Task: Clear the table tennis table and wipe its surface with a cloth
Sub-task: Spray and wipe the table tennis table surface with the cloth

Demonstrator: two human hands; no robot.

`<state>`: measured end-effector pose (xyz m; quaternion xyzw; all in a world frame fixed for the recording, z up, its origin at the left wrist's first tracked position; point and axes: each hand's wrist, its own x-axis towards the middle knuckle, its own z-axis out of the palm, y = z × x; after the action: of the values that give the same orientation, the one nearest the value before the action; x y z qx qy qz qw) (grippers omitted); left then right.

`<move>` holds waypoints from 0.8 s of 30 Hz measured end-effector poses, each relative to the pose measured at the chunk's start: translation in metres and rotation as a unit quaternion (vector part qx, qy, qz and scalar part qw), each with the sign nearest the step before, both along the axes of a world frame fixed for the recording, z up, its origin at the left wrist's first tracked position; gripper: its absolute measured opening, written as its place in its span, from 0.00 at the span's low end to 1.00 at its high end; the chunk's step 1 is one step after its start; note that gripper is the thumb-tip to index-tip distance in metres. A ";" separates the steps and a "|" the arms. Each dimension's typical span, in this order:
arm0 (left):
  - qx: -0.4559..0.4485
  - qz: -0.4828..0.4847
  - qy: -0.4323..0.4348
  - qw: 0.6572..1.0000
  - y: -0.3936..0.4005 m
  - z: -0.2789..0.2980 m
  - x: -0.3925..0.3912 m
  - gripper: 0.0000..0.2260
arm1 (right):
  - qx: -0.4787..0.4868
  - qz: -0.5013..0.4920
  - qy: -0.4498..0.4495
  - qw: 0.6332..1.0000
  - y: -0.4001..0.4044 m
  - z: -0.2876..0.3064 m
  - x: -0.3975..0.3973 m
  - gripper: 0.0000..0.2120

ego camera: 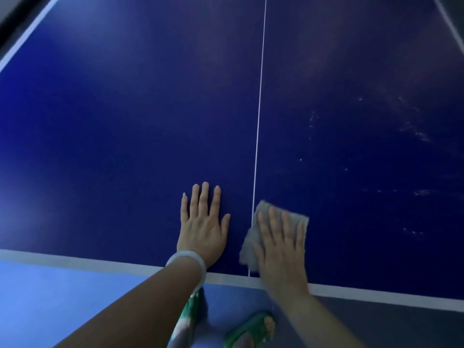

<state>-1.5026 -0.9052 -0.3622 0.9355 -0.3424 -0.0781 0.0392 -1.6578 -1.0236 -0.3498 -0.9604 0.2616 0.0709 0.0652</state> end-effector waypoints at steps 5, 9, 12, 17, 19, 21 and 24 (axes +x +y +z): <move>-0.001 -0.003 0.003 1.000 0.000 0.001 0.000 0.30 | -0.012 0.082 0.004 0.997 -0.021 -0.003 -0.005 0.28; -0.001 0.000 0.003 1.000 -0.001 0.002 -0.001 0.30 | 0.010 -0.129 0.014 0.991 -0.075 0.001 0.048 0.28; -0.003 -0.003 0.003 1.000 -0.002 0.002 -0.001 0.30 | 0.000 -0.156 -0.006 0.988 -0.039 0.000 0.054 0.28; -0.009 -0.005 0.003 1.000 -0.001 0.003 -0.002 0.30 | -0.002 0.032 0.002 0.999 -0.016 0.003 0.034 0.28; -0.009 -0.008 0.000 1.000 -0.001 0.003 -0.003 0.29 | -0.009 0.113 0.027 0.993 -0.062 0.004 0.057 0.27; -0.008 -0.006 -0.002 1.000 -0.001 0.002 -0.003 0.29 | 0.014 0.099 0.035 0.994 -0.117 0.003 0.084 0.26; -0.007 0.000 0.000 1.000 -0.001 0.001 -0.003 0.29 | 0.041 -0.137 0.013 0.990 -0.180 0.008 0.096 0.27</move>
<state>-1.5055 -0.9065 -0.3615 0.9351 -0.3430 -0.0761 0.0461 -1.5618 -1.2033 -0.3415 -0.9111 0.3881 0.0847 0.1104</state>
